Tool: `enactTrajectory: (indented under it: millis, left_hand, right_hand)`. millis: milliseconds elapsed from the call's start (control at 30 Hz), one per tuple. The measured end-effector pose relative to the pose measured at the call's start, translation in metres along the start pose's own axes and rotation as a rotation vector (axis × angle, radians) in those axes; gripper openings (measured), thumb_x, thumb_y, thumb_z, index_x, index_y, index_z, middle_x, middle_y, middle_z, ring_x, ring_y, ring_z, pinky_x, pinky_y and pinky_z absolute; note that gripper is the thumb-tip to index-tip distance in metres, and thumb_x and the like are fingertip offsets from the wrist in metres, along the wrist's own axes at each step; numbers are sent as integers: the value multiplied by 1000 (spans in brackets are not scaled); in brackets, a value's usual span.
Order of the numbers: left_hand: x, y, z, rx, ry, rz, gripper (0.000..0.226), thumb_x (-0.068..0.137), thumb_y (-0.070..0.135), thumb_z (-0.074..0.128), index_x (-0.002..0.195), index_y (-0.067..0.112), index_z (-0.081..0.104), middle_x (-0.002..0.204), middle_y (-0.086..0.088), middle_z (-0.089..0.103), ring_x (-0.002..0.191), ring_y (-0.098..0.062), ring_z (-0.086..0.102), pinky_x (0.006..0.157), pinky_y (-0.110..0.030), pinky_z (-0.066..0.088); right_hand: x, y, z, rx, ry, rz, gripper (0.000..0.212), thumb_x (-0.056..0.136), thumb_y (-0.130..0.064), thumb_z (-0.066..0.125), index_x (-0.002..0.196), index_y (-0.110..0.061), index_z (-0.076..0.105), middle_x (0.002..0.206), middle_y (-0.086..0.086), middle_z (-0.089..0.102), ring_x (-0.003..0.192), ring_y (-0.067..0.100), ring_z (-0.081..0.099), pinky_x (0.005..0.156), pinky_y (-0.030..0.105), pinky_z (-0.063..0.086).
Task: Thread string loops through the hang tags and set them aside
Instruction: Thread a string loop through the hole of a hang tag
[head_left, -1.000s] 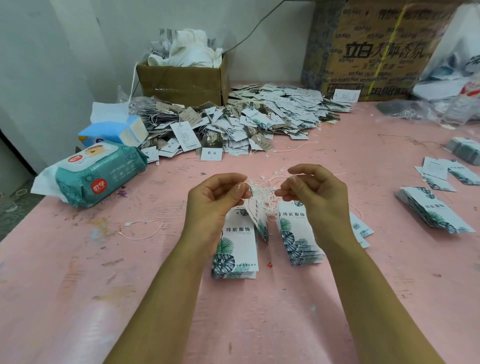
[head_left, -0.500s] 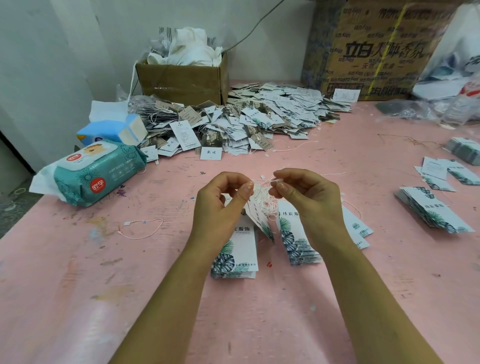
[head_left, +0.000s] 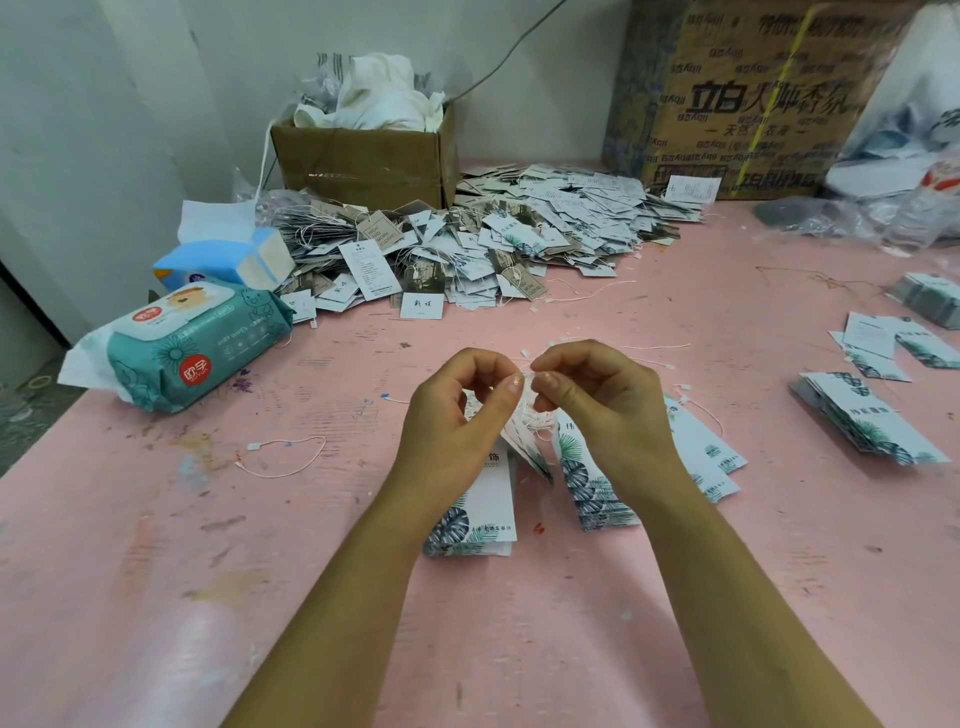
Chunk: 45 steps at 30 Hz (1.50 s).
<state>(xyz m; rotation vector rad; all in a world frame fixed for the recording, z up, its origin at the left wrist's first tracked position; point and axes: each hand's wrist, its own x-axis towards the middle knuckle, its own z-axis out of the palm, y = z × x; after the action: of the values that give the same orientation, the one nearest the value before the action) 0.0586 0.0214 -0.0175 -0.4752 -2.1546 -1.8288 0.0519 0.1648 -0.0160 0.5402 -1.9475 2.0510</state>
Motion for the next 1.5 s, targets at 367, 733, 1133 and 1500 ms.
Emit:
enactTrajectory:
  millis: [367, 733, 1133, 1500]
  left_hand:
    - [0, -2, 0, -70, -9, -30, 15, 90, 10, 57, 85, 24, 58, 72, 18, 59, 68, 1, 50, 66, -15, 41]
    - [0, -3, 0, -55, -47, 0, 20, 87, 6, 61, 83, 25, 61, 73, 21, 61, 68, 1, 51, 65, -15, 42]
    - [0, -1, -1, 17, -84, 13, 18, 88, 4, 59, 79, 20, 59, 65, 21, 56, 58, 3, 44, 59, -9, 35]
    - [0, -2, -2, 37, -91, 16, 18, 88, 6, 60, 78, 21, 59, 65, 21, 56, 57, 3, 44, 57, -8, 33]
  right_hand:
    - [-1, 0, -1, -1, 15, -13, 26, 76, 6, 67, 81, -20, 67, 74, -9, 69, 71, 9, 64, 70, 21, 52]
    - [-2, -3, 0, -68, -20, -59, 21, 73, -4, 67, 84, -21, 65, 77, -13, 67, 75, 6, 61, 73, 23, 50]
    - [-2, -2, 0, -54, -5, -32, 19, 72, -3, 65, 81, -20, 65, 75, -12, 66, 74, 7, 61, 71, 22, 49]
    - [-3, -2, 0, -76, 16, -17, 23, 73, 0, 65, 80, -22, 67, 74, -11, 68, 73, 9, 61, 72, 24, 50]
